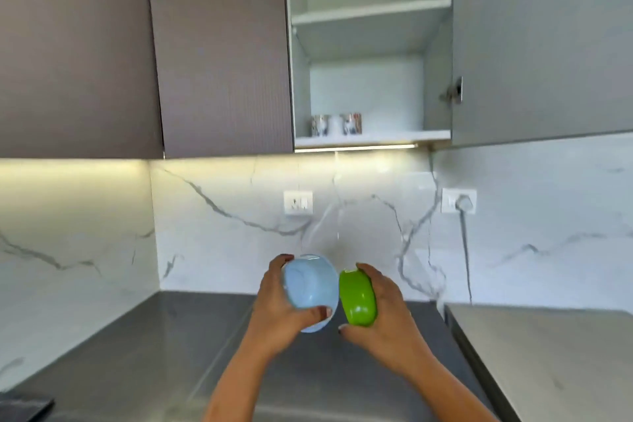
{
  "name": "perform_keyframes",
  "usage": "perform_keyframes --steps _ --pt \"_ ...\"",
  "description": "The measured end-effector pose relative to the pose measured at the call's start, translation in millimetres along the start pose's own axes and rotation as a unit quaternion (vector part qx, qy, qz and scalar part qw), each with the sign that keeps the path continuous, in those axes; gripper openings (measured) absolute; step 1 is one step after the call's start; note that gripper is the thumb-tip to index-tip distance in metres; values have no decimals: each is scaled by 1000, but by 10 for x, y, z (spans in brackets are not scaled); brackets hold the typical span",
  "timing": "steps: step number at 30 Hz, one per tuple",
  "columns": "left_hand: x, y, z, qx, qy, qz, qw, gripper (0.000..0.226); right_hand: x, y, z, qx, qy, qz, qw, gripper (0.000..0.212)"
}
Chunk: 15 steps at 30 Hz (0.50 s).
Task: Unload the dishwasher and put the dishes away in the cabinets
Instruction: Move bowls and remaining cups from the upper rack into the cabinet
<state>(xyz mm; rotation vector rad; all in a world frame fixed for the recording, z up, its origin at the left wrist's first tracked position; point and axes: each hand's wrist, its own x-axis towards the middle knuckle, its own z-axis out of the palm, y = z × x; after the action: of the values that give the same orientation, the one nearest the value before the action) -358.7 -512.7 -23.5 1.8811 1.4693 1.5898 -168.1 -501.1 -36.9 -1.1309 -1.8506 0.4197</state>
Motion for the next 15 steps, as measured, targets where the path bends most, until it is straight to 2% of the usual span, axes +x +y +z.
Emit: perform_keyframes --steps 6,11,15 --pt "1167 484 352 8 40 101 994 91 1088 151 -687 12 76 -77 994 103" --pt "1876 894 535 16 87 140 986 90 1838 74 -1339 -13 142 -142 979 99" --pt "2374 1122 617 45 107 163 980 92 2371 -11 -1688 -33 152 -173 972 94"
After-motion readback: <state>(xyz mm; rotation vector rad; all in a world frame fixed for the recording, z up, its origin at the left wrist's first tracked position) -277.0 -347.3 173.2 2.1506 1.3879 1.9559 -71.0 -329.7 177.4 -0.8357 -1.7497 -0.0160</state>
